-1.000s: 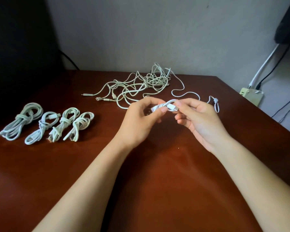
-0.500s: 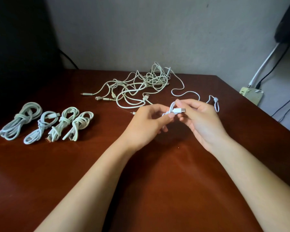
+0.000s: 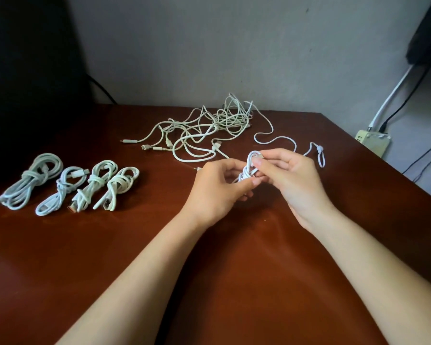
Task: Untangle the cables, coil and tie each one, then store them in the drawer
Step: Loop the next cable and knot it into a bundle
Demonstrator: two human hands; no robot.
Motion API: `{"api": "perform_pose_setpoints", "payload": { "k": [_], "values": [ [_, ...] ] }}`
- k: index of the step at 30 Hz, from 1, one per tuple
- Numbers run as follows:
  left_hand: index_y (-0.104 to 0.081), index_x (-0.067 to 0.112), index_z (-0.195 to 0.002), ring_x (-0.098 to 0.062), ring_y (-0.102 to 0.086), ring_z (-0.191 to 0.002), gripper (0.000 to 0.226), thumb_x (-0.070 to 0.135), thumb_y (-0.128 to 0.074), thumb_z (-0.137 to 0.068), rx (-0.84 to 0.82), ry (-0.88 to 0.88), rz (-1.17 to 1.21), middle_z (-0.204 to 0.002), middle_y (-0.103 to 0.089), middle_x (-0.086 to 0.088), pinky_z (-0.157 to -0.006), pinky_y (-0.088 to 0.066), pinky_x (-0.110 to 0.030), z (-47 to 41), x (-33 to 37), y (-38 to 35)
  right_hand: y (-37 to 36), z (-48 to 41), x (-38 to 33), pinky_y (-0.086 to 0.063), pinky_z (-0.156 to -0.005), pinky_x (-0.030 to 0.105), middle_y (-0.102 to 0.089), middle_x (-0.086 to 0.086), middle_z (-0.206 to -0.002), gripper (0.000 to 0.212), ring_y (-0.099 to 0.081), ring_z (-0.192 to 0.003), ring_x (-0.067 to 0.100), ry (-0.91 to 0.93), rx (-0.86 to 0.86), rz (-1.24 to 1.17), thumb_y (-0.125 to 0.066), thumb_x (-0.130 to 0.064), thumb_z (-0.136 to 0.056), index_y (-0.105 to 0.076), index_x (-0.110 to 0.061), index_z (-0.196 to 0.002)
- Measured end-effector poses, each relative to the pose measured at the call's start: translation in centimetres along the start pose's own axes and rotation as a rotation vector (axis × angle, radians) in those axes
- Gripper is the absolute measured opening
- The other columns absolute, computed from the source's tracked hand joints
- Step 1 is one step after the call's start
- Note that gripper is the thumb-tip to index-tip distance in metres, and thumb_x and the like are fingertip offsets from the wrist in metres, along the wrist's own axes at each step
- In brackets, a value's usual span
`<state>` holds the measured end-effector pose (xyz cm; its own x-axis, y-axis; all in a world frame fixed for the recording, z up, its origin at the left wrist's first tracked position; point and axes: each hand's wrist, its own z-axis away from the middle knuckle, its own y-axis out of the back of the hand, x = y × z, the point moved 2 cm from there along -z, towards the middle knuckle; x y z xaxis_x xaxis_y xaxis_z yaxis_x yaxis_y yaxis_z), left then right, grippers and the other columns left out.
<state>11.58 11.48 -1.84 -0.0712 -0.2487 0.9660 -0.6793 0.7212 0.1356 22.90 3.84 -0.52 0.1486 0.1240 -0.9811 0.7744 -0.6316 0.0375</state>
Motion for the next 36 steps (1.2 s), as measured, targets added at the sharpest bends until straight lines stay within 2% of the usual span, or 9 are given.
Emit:
{"api": "perform_pose_setpoints", "payload": {
  "k": [7, 10, 13, 19, 26, 32, 35, 36],
  "values": [
    [-0.067, 0.001, -0.093, -0.016, -0.067, -0.068, 0.012, 0.012, -0.063, -0.09, 0.007, 0.153, 0.12, -0.084, -0.068, -0.011, -0.066, -0.055, -0.018, -0.2, -0.1, 0.1, 0.9, -0.5, -0.2, -0.048, -0.063, 0.018, -0.066, 0.005, -0.075, 0.005, -0.058, -0.063, 0.008, 0.0, 0.078, -0.081, -0.061, -0.004, -0.089, -0.065, -0.006, -0.092],
    [-0.067, -0.001, -0.093, -0.012, -0.067, -0.064, 0.008, 0.003, -0.063, -0.089, 0.006, 0.176, 0.161, -0.08, -0.069, -0.01, -0.071, -0.056, -0.018, -0.2, -0.3, 0.4, 0.8, -0.5, -0.1, -0.048, -0.063, 0.018, -0.065, 0.004, -0.074, 0.006, -0.058, -0.064, 0.008, -0.006, 0.075, -0.099, -0.061, -0.003, -0.089, -0.065, -0.005, -0.094],
    [-0.067, -0.001, -0.091, -0.009, -0.066, -0.06, 0.008, -0.003, -0.059, -0.089, -0.008, 0.171, 0.193, -0.075, -0.068, -0.008, -0.069, -0.055, -0.015, -0.1, -0.1, 0.6, 0.7, -0.5, 0.0, -0.048, -0.063, 0.016, -0.064, 0.004, -0.075, 0.007, -0.058, -0.063, 0.006, -0.018, 0.055, -0.141, -0.06, -0.003, -0.09, -0.066, -0.006, -0.094],
    [-0.067, -0.005, -0.095, -0.012, -0.066, -0.063, 0.01, 0.0, -0.06, -0.089, -0.01, 0.178, 0.28, -0.077, -0.068, -0.009, -0.072, -0.056, -0.017, 0.1, 0.3, 0.3, 0.7, -0.5, -0.1, -0.048, -0.06, 0.015, -0.063, 0.004, -0.078, 0.008, -0.056, -0.066, 0.008, -0.102, 0.049, -0.306, -0.058, -0.003, -0.091, -0.064, -0.006, -0.095],
    [-0.062, -0.002, -0.108, -0.013, -0.065, -0.067, 0.022, -0.001, -0.064, -0.086, 0.027, 0.228, 0.307, -0.086, -0.066, -0.013, -0.076, -0.057, -0.02, 0.1, 0.2, 0.5, 0.5, -0.4, -0.2, -0.049, -0.065, 0.016, -0.065, 0.001, -0.077, 0.018, -0.056, -0.072, 0.011, -0.07, 0.007, -0.275, -0.057, 0.0, -0.091, -0.064, -0.008, -0.105],
    [-0.062, 0.01, -0.103, -0.012, -0.062, -0.069, 0.024, -0.001, -0.068, -0.083, 0.059, 0.202, 0.141, -0.08, -0.065, -0.004, -0.074, -0.054, -0.021, -0.1, -0.2, 0.9, 0.8, -0.6, 0.0, -0.049, -0.068, 0.019, -0.066, 0.002, -0.079, 0.018, -0.057, -0.069, 0.01, -0.027, 0.027, -0.143, -0.057, -0.001, -0.092, -0.066, -0.014, -0.1],
    [-0.065, 0.02, -0.099, -0.012, -0.061, -0.07, 0.019, 0.016, -0.073, -0.082, 0.085, 0.144, -0.089, -0.076, -0.067, 0.003, -0.075, -0.049, -0.027, -0.4, -0.5, 1.2, 0.8, -0.7, 0.3, -0.049, -0.068, 0.019, -0.066, 0.003, -0.08, 0.016, -0.056, -0.069, 0.009, -0.056, 0.016, -0.111, -0.057, -0.002, -0.092, -0.067, -0.012, -0.098],
    [-0.066, 0.022, -0.098, -0.009, -0.061, -0.071, 0.016, 0.022, -0.073, -0.083, 0.106, 0.118, -0.183, -0.075, -0.067, 0.005, -0.076, -0.047, -0.025, -0.4, -0.5, 1.3, 0.8, -0.7, 0.4, -0.049, -0.068, 0.018, -0.065, 0.003, -0.079, 0.015, -0.056, -0.069, 0.009, -0.07, 0.003, -0.111, -0.056, -0.002, -0.092, -0.067, -0.011, -0.098]
  ]
}}
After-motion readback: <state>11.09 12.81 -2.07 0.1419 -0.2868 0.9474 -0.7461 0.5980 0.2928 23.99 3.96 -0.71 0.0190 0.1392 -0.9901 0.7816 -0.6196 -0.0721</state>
